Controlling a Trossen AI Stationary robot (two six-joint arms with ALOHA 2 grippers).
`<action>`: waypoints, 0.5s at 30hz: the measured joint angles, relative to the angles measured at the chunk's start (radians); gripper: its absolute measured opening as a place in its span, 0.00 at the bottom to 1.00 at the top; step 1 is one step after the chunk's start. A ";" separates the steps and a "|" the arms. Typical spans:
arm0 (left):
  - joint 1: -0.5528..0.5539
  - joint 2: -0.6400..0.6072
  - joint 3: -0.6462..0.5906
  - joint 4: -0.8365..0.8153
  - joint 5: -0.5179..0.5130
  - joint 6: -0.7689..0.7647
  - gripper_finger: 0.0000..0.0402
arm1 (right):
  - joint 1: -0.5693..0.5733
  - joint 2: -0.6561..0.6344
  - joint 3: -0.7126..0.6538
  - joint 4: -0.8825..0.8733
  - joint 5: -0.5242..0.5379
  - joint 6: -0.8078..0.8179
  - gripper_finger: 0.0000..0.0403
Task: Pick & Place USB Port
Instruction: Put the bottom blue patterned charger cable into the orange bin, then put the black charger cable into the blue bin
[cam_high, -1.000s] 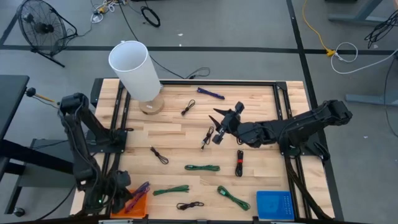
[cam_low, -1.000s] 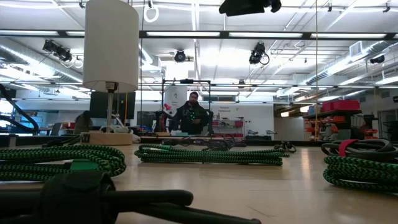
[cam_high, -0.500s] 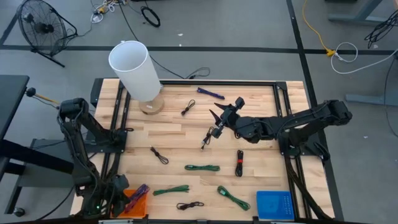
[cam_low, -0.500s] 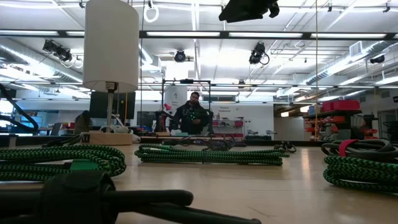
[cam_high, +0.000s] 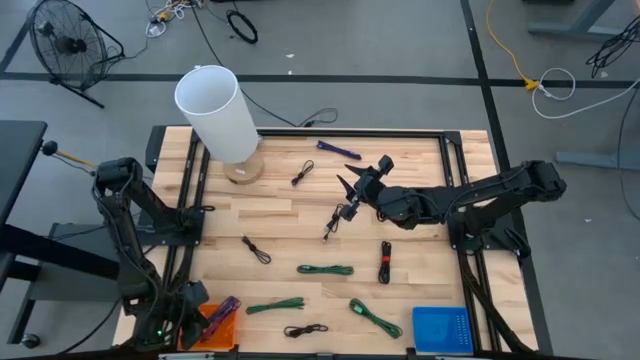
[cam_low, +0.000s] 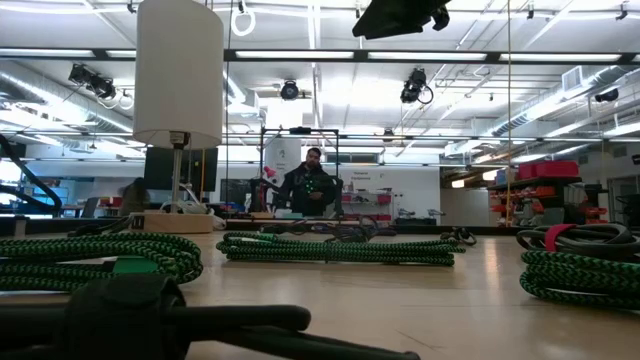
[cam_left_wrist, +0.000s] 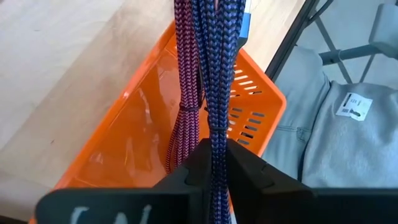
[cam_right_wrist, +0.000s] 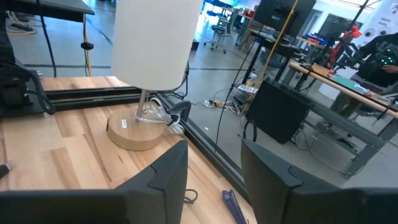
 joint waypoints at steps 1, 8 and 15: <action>0.001 0.000 0.000 0.000 0.001 0.000 0.14 | 0.000 0.000 0.000 0.000 0.000 0.000 0.37; 0.007 0.000 0.000 -0.003 0.009 0.010 0.22 | 0.000 0.000 0.000 -0.001 0.000 0.000 0.37; 0.023 -0.018 0.000 -0.036 -0.005 0.155 0.24 | 0.000 0.000 0.000 -0.001 0.000 0.003 0.37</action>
